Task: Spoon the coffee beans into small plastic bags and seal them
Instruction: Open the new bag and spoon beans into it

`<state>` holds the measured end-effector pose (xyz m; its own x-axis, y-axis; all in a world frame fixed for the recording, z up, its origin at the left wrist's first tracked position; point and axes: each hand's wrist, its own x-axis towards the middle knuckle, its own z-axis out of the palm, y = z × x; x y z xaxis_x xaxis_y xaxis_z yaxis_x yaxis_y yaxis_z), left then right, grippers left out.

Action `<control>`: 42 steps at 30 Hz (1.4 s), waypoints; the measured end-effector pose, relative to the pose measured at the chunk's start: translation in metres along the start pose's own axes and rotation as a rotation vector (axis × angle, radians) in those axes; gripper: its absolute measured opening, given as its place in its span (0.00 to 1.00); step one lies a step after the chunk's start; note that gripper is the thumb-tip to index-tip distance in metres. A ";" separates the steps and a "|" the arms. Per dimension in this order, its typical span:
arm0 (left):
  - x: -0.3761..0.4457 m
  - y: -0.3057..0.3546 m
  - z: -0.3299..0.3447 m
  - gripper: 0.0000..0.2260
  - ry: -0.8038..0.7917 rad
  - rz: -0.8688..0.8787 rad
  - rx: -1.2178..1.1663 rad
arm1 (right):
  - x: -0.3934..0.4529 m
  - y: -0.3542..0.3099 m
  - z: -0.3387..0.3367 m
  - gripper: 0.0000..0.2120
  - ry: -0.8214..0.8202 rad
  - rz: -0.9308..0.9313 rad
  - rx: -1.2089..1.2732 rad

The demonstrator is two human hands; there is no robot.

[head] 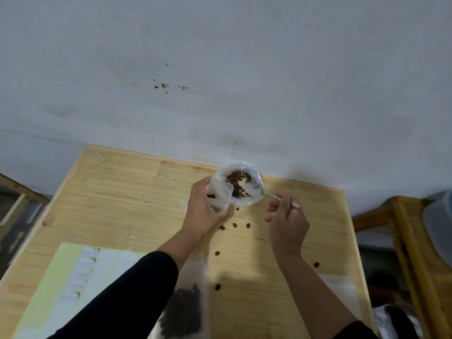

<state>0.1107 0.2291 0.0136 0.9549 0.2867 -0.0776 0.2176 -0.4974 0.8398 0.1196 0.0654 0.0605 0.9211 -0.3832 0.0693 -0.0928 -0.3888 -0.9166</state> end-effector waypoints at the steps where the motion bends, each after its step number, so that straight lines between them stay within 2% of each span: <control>1: 0.000 -0.001 0.000 0.41 0.000 -0.003 0.001 | 0.001 0.006 0.003 0.12 0.004 -0.016 -0.067; 3: 0.000 -0.001 0.001 0.41 0.001 -0.010 0.003 | 0.002 0.018 0.010 0.12 -0.018 -0.049 -0.126; 5: 0.001 -0.001 0.001 0.41 -0.003 -0.012 0.007 | 0.002 0.027 0.017 0.12 -0.039 -0.002 -0.116; 7: 0.001 0.000 0.002 0.40 -0.012 -0.013 0.004 | 0.000 0.033 0.024 0.13 -0.039 0.149 -0.026; 12: 0.002 0.001 0.003 0.40 -0.028 -0.016 -0.027 | 0.002 0.035 0.040 0.10 -0.113 0.601 0.441; 15: 0.004 0.000 0.002 0.41 -0.030 -0.014 -0.014 | 0.007 0.033 0.040 0.10 -0.165 0.723 0.557; 19: 0.005 0.001 0.001 0.41 -0.047 -0.020 -0.018 | 0.012 0.028 0.036 0.09 -0.159 0.762 0.619; 25: 0.002 0.003 0.000 0.41 -0.044 -0.024 -0.049 | 0.017 0.014 0.018 0.09 -0.080 0.683 0.643; 31: 0.002 0.002 0.000 0.42 -0.052 -0.025 -0.056 | 0.011 -0.014 -0.003 0.11 -0.191 0.499 0.560; 35: 0.003 0.002 0.001 0.42 -0.047 -0.029 -0.032 | -0.007 -0.024 -0.006 0.12 -0.273 0.245 0.373; 38: 0.003 0.001 0.001 0.43 -0.048 -0.025 -0.033 | -0.015 -0.024 -0.005 0.11 -0.193 0.058 0.258; 42: 0.002 -0.001 0.001 0.42 -0.057 -0.019 -0.046 | -0.013 -0.009 0.003 0.12 -0.005 0.098 0.065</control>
<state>0.1129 0.2295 0.0121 0.9609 0.2482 -0.1231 0.2275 -0.4534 0.8618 0.1092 0.0764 0.0669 0.9108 -0.4122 -0.0234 -0.1575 -0.2944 -0.9426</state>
